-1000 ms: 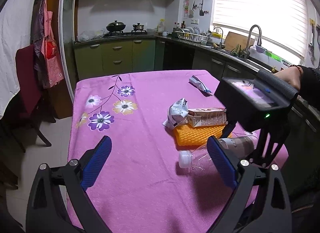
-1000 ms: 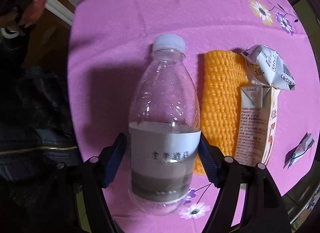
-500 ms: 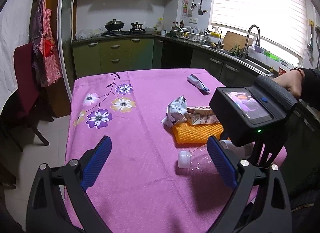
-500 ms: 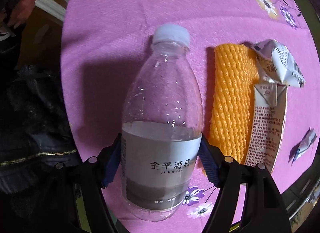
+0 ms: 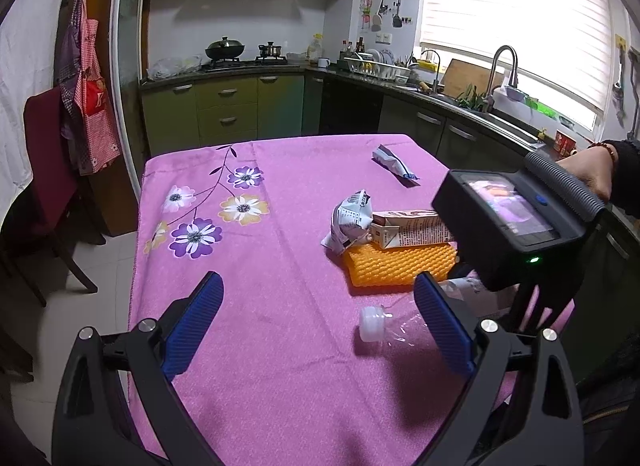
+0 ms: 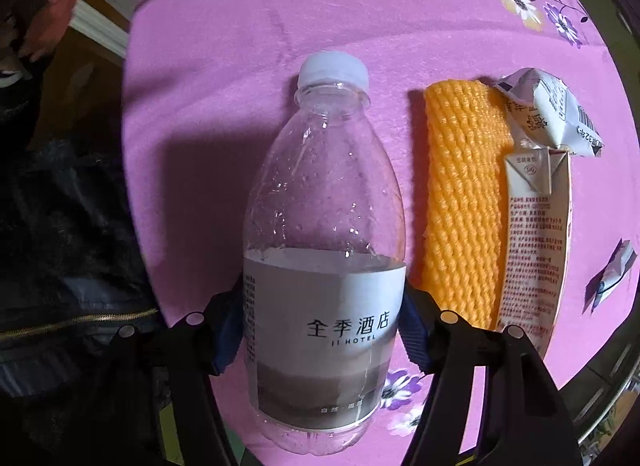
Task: Collect trash
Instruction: 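Lift the water bottle over the yellow bin and open the right gripper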
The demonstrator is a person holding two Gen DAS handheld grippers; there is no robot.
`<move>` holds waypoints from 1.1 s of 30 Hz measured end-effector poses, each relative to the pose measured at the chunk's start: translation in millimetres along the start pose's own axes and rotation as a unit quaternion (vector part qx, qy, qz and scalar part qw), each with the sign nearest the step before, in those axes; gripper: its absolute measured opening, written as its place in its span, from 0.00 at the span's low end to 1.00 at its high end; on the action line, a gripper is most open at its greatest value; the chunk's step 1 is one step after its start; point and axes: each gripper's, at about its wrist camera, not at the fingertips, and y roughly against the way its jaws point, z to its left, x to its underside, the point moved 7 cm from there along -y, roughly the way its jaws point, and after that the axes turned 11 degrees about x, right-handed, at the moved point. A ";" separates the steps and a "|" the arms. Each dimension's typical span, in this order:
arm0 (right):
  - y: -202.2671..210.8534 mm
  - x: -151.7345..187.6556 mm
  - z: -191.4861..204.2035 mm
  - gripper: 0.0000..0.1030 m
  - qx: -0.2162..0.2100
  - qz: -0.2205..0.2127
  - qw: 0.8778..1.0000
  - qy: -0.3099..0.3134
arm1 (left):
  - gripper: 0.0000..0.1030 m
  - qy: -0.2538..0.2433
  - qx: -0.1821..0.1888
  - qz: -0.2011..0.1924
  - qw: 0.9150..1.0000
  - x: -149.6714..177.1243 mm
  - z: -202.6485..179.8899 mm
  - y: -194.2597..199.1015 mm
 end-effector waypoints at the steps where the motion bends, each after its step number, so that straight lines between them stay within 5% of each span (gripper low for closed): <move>1: 4.0 1.3 0.8 0.63 0.001 -0.003 1.000 -0.002 | 0.89 -0.001 0.000 0.000 1.000 -0.2 -0.8 -0.5; 12: 31.2 26.7 -20.3 0.63 0.021 -0.018 0.999 -0.041 | 0.89 -0.020 0.010 0.004 1.000 -6.1 -12.3 -9.4; 17: 44.1 76.2 -64.7 0.63 0.033 -0.019 0.991 -0.128 | 0.89 -0.028 0.017 0.006 0.999 -7.8 -17.3 -13.5; 26: -7.0 274.8 -184.4 0.63 0.045 0.099 0.927 -0.358 | 0.89 -0.046 0.031 0.013 0.998 -15.9 -33.5 -30.2; 29: -50.1 323.0 -203.6 0.63 0.038 0.159 0.906 -0.390 | 0.89 -0.056 0.034 0.018 0.998 -18.5 -43.3 -35.2; 33: -95.5 346.5 -221.0 0.63 0.022 0.196 0.894 -0.403 | 0.89 -0.070 0.031 0.025 0.997 -20.6 -52.6 -39.0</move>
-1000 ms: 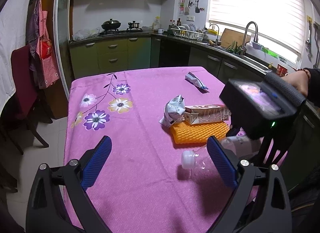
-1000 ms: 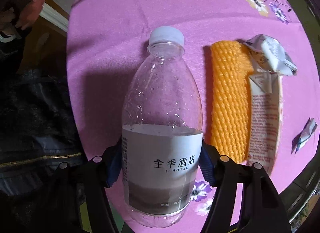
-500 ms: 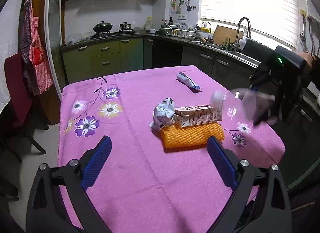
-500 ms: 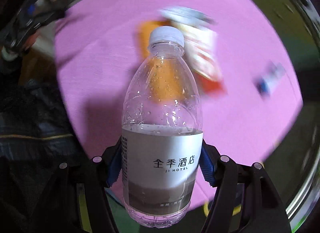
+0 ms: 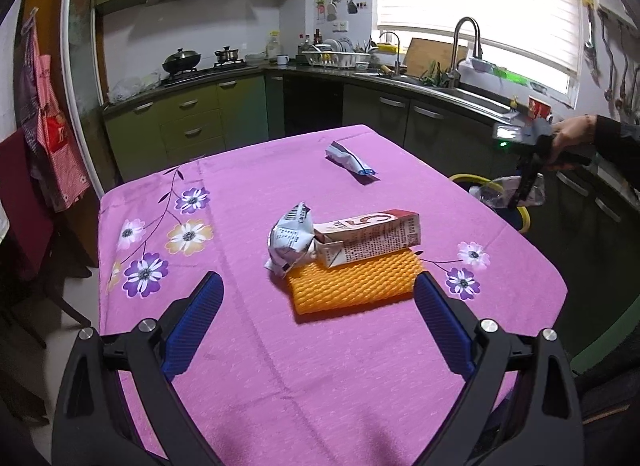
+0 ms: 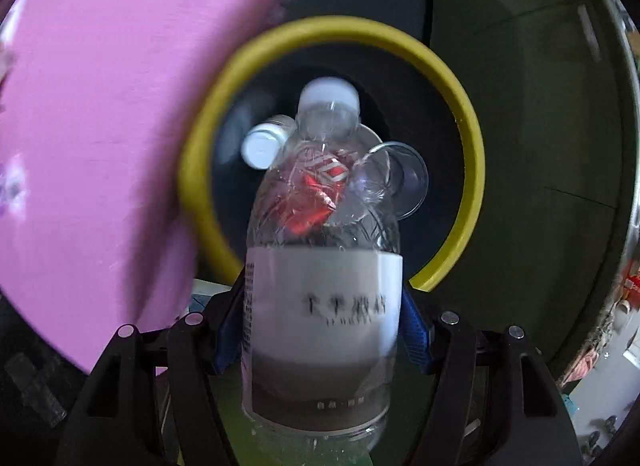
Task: Collect trash
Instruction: 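Lift the water bottle over the yellow bin and open the right gripper, then grasp the white snack bag with the left gripper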
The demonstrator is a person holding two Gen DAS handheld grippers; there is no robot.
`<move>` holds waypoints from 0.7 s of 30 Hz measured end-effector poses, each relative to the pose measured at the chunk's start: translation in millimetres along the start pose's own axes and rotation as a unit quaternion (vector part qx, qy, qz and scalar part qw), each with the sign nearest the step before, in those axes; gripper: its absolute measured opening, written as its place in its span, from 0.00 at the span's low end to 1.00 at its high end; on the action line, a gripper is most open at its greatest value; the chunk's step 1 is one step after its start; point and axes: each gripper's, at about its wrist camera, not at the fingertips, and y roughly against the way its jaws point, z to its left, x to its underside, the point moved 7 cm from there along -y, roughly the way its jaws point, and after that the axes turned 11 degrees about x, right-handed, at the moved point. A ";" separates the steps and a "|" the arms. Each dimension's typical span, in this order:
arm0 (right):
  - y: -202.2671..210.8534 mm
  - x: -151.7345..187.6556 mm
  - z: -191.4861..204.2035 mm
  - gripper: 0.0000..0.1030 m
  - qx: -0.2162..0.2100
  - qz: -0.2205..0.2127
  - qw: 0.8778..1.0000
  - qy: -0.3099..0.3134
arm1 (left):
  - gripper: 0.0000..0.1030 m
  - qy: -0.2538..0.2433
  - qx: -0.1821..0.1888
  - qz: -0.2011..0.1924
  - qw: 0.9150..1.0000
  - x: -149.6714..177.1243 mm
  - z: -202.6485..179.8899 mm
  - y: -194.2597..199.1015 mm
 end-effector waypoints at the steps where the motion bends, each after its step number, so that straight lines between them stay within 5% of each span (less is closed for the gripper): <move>1: -5.6 -6.7 -0.3 0.63 -0.005 0.001 1.000 -0.004 | 0.89 -0.002 0.000 0.002 1.000 -1.0 -1.9 -1.3; 8: -27.8 -34.0 -18.2 0.73 -0.014 -0.016 0.999 -0.040 | 0.89 -0.018 0.005 0.015 1.000 -1.8 -11.2 -10.6; 21: 60.6 16.6 20.8 0.73 -0.035 -0.168 0.984 -0.043 | 0.89 -0.052 0.059 0.068 0.995 -5.8 -12.1 -71.8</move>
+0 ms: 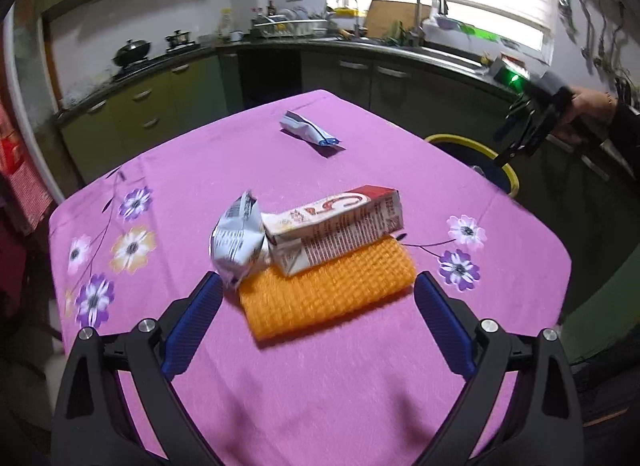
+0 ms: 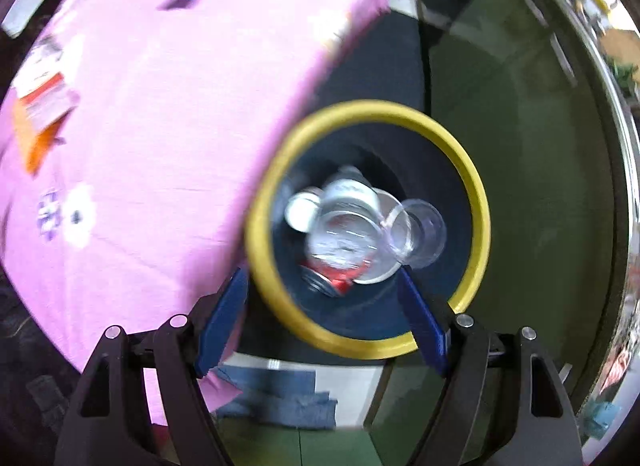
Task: Collect trash
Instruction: 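Grasp the white snack bag with the left gripper, then carry the snack bag over the yellow bin and open the left gripper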
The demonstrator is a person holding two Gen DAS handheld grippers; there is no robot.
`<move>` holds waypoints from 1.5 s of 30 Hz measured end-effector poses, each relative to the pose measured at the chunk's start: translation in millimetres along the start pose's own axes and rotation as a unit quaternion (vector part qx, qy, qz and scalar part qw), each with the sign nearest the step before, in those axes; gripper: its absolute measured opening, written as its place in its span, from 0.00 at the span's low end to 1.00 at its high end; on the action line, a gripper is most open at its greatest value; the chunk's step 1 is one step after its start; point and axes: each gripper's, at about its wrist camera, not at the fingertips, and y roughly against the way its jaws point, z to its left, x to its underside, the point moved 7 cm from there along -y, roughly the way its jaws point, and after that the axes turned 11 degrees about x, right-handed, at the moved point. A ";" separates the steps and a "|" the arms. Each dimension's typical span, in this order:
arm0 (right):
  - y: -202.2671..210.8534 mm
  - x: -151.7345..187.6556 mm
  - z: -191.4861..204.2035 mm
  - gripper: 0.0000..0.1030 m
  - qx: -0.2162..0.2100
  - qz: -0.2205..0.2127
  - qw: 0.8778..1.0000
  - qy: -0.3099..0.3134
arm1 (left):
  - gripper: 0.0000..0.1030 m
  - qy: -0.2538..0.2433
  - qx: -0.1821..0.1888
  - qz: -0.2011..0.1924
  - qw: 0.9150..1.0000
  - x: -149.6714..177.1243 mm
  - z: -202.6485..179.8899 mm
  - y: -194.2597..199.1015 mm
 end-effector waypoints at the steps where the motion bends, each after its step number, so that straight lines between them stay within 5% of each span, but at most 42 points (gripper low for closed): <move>1: 7.8 -1.1 8.2 0.73 -0.006 -0.012 1.000 0.006 | 0.89 -0.002 0.004 0.003 1.000 -2.9 2.7 -4.1; 13: 34.2 -14.7 61.1 0.73 -0.040 -0.049 0.996 0.056 | 0.89 -0.027 0.093 0.035 0.995 -23.9 24.4 -29.3; 16: 30.7 -16.4 63.6 0.73 -0.043 -0.051 0.996 0.057 | 0.87 -0.023 0.074 0.038 0.996 -25.0 36.4 -29.2; 20: 31.8 -19.6 68.1 0.73 -0.045 -0.050 0.996 0.061 | 0.62 -0.010 0.047 0.065 0.997 -18.1 59.5 -38.5; 22: 38.0 -20.7 71.0 0.73 -0.047 -0.050 0.996 0.064 | 0.58 -0.016 0.038 0.077 0.996 -14.0 64.6 -40.6; 27: 42.4 -20.8 75.3 0.73 -0.055 -0.052 0.995 0.069 | 0.57 -0.026 0.024 0.088 0.996 -4.1 73.2 -41.5; 34: 47.6 -23.3 77.9 0.73 -0.057 -0.053 0.994 0.074 | 0.41 -0.046 0.011 0.108 0.993 2.5 80.4 -54.9; 45: 53.7 -23.3 87.4 0.73 -0.060 -0.055 0.994 0.079 | 0.36 -0.039 0.029 0.082 0.995 -9.0 81.5 -56.7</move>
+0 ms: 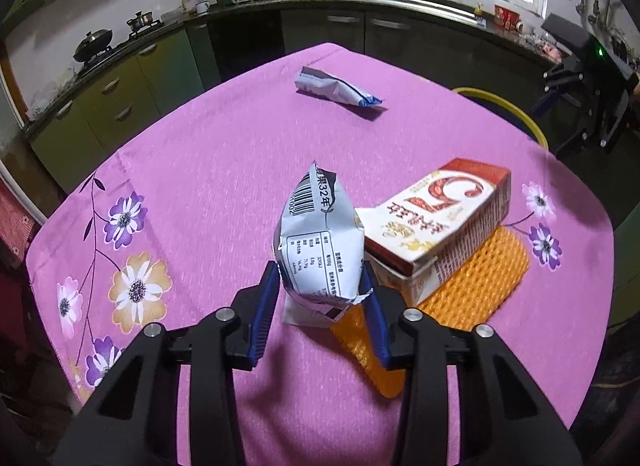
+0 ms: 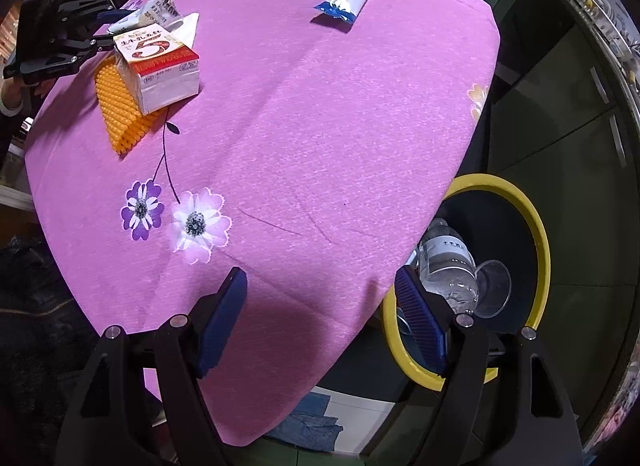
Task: Collect trash
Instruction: 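Carry the snack bag over the yellow bin and open the left gripper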
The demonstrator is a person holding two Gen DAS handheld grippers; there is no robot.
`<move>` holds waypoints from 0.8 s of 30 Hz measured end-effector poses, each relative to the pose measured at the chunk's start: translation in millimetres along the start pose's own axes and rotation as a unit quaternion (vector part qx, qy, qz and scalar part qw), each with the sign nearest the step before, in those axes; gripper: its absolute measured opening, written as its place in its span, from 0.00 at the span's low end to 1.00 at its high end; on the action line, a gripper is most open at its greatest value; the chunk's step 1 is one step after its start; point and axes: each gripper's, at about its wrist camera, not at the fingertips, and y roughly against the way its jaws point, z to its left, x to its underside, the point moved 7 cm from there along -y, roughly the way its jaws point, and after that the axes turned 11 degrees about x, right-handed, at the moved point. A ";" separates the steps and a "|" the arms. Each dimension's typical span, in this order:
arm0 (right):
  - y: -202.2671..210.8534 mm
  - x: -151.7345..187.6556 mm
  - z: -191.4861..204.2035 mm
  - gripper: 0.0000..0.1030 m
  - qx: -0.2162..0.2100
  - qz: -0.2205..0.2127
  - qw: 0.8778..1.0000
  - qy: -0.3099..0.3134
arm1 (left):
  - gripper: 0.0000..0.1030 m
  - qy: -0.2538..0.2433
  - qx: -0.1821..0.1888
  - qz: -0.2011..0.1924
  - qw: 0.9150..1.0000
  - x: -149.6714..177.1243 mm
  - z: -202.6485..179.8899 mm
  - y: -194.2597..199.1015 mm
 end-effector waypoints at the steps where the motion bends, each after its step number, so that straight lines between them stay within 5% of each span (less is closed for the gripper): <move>1: -0.3 0.4 0.8 0.73 -0.001 -0.001 1.000 0.000 | 0.35 0.002 -0.002 -0.003 1.000 -0.7 0.6 1.0; 13: 22.0 6.6 1.8 0.73 -0.019 -0.054 0.997 -0.042 | 0.34 -0.005 -0.033 -0.054 0.998 -33.5 -21.7 57.9; 18: 41.0 25.8 -25.7 0.73 -0.011 -0.089 0.989 -0.121 | 0.34 -0.031 0.005 -0.070 0.997 -68.2 -65.3 65.0; 24: 56.8 78.6 -78.3 0.73 -0.002 -0.115 0.958 -0.261 | 0.34 -0.075 0.095 -0.057 0.991 -125.7 -136.3 39.5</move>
